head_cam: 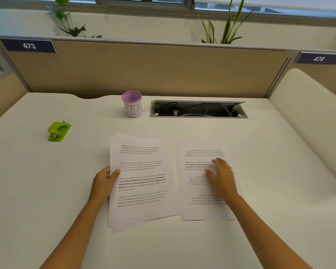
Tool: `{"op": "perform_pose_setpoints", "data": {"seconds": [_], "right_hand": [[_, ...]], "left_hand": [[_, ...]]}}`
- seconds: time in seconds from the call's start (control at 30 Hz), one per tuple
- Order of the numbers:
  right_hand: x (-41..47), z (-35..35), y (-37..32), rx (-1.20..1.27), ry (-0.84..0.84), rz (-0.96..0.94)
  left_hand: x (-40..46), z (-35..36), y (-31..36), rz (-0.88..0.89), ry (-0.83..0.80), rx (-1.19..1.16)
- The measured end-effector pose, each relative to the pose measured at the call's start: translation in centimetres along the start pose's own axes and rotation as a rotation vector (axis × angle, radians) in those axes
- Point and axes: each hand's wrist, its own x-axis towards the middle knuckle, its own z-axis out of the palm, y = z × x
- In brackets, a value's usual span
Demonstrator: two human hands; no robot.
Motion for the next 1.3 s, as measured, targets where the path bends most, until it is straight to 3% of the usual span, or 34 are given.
{"op": "perform_pose_setpoints", "data": {"seconds": [0.07,0.2,0.37,0.6,0.7,0.93,1.03,1.17,1.3], "right_hand": [[0.0,-0.4,0.1,-0.072,0.138,0.193],[0.0,-0.8,-0.2,-0.132,0.101,0.522],[0.2,-0.4,-0.6,-0.118,0.087,0.56],[1.4,-1.4,-0.6,0.029,-0.052,0.663],[1.7,-2.2,-0.4,0.09,-0.047,0.618],[2.7,-5.7,-0.9,0.196,0.209,0.391],[3.7,-7.7,-1.9,0.314,0.223,0.331],[5.1,-10.4,-4.0,0.54,0.059,0.189],[6.8,-11.3,-7.9,0.306,-0.232,-0.056]], "left_hand": [[0.0,-0.1,0.0,0.003,-0.006,-0.008],[-0.2,0.2,0.3,0.035,0.013,-0.005],[-0.2,0.8,0.4,0.098,0.081,0.087],[0.6,0.1,0.5,0.064,0.033,0.072],[0.7,-0.2,0.5,0.077,0.014,0.103],[1.2,-1.0,0.4,0.059,0.008,0.083],[1.5,-1.2,0.5,0.062,-0.015,0.075],[1.7,-1.5,0.7,0.055,-0.037,0.068],[2.3,-1.8,1.1,0.035,-0.085,0.054]]}}
